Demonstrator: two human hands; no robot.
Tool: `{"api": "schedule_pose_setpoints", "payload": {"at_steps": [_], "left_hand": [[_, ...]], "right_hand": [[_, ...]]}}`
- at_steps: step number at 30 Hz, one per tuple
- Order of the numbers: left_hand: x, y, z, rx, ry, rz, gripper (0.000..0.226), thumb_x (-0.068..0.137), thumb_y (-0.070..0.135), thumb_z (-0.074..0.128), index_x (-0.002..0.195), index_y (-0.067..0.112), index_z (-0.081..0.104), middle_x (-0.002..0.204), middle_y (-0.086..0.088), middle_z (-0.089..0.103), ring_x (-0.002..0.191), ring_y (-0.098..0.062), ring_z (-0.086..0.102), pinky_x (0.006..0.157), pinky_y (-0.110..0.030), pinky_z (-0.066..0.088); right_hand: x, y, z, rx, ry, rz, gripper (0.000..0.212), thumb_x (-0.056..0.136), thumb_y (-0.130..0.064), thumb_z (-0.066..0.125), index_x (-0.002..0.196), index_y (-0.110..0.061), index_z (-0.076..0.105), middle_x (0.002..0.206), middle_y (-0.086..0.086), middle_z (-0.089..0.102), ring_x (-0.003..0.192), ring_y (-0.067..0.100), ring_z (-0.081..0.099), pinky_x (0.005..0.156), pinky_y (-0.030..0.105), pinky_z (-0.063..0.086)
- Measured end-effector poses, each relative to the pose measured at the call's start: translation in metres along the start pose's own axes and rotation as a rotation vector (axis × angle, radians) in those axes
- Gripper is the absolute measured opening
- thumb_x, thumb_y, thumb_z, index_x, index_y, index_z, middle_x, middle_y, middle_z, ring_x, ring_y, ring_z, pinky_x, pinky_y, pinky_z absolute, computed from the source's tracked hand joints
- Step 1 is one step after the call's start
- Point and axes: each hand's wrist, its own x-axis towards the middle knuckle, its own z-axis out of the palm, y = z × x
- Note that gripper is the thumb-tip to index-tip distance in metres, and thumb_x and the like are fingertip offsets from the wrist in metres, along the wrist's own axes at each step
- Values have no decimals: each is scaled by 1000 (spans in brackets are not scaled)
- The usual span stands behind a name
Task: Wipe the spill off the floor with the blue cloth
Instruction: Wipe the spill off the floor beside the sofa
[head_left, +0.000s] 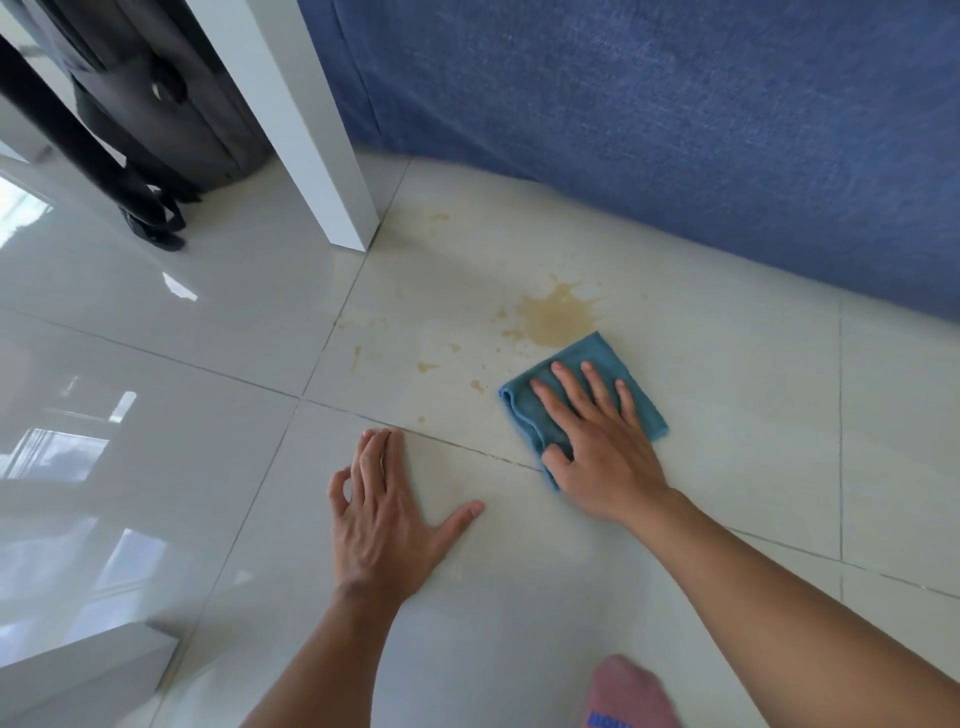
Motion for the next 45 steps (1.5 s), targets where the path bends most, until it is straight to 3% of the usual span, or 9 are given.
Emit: {"api": "schedule_pose_setpoints", "payload": {"at_steps": [2,6,11,15,25,29,34,38,45], "left_hand": [[5,-7,-2,12,17,13,118,66,96,44,144,8,36,149,-8,36,147,-27,30,111,-43,22],[22,-23,-9,-40,73,-110,119,68,93,42,149,7,26,157,-10,30,153,-25,16,116,-48,20],[29,-33,-13,-27,21,-109,129,65,98,38,153,5,18,161,-10,22,155,-24,8,120,-48,15],[31,-32,-10,-16,0,-96,135,63,102,33,154,4,14,162,-11,17,156,-24,4,121,-48,9],[30,-32,-12,-45,-12,-82,139,62,102,35,156,2,13,164,-12,18,156,-23,-3,124,-45,-8],[31,-35,-11,-45,-25,-74,145,59,106,32,158,2,9,165,-14,15,156,-24,-7,124,-45,-11],[30,-35,-9,-46,-24,-78,145,59,107,32,158,3,9,166,-15,14,156,-23,-9,125,-46,-9],[31,-35,-9,-50,-30,-85,144,60,106,32,158,3,9,165,-14,14,156,-24,-8,125,-50,-4],[31,-34,-12,-75,14,-75,140,62,104,38,156,2,16,163,-14,18,156,-25,-3,125,-44,-9]], "right_hand": [[4,-22,2,43,29,66,78,86,-46,31,162,-34,18,173,-5,3,157,23,-12,125,52,-10],[-21,-24,14,24,11,-129,74,88,-41,37,161,-33,24,172,-7,10,158,22,-5,126,53,-2],[-4,-47,12,65,37,-17,75,87,-42,35,160,-30,25,172,-3,12,158,26,-6,125,55,-6],[-8,-48,20,38,15,-206,74,87,-42,40,160,-34,27,170,-7,17,159,23,0,126,54,-2],[41,-47,0,16,-127,-415,74,87,-36,39,159,-43,23,170,-18,4,156,10,-14,126,46,-8],[61,-64,-6,-15,-159,-417,76,87,-36,36,160,-42,18,171,-15,-2,156,13,-18,125,50,-9],[74,-43,-17,-88,-221,-609,73,89,-42,36,160,-45,18,171,-18,2,156,10,-13,126,45,-9],[78,-64,-9,-100,-170,-546,64,100,-64,24,160,-45,13,171,-14,-3,156,14,-15,126,49,-8],[92,-70,-5,-185,-89,-552,63,103,-64,16,161,-42,8,171,-11,-3,158,21,-9,127,49,-1]]}}
